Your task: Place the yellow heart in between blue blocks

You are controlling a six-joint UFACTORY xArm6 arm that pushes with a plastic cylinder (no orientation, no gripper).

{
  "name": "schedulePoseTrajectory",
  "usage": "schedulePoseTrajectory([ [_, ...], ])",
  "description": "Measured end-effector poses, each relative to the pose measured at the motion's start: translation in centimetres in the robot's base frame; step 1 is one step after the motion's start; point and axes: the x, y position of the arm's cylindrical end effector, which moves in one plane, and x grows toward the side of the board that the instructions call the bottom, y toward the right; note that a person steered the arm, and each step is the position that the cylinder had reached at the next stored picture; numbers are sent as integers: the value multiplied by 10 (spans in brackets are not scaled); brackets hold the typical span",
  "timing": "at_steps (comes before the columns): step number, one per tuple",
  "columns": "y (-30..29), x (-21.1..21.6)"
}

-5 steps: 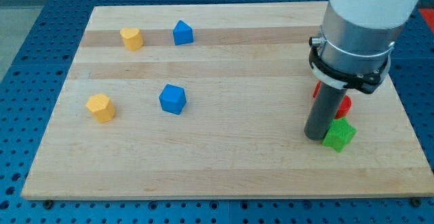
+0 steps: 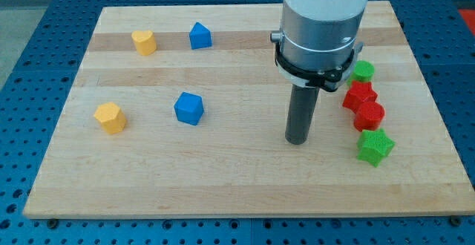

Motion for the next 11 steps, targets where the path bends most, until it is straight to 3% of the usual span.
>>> schedulePoseTrajectory([
  [4,-15,-43],
  [5,-53,-69],
  [11,-93,-102],
])
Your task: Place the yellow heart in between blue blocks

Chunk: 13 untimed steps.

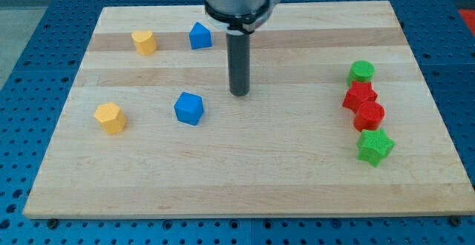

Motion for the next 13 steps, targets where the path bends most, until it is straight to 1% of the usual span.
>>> schedulePoseTrajectory([
  [1,-12,-12],
  [2,-13,-14],
  [3,-27,-39],
  [4,-32,-39],
  [6,-148,-42],
  [8,-212,-42],
  [9,-228,-92],
  [10,-229,-175],
  [11,-228,-175],
  [12,-207,-156],
  [13,-173,-112],
])
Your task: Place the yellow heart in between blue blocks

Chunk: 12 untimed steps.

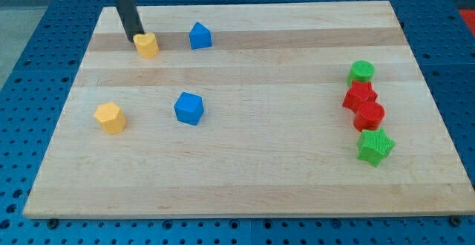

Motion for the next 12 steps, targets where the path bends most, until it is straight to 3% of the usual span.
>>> schedulePoseTrajectory([
  [4,-16,15],
  [6,7,35],
  [8,67,40],
  [10,45,40],
  [11,25,61],
  [12,42,85],
])
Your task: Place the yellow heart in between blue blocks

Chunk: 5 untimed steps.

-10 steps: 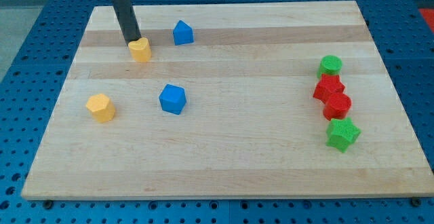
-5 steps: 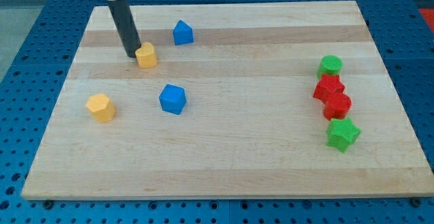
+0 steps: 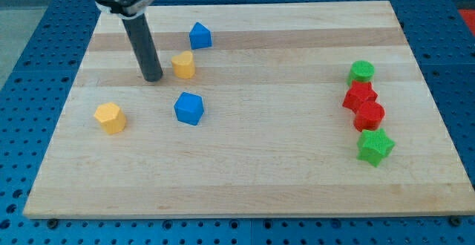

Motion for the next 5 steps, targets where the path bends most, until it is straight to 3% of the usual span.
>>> schedulePoseTrajectory([
  [3,25,-44],
  [5,25,-41],
])
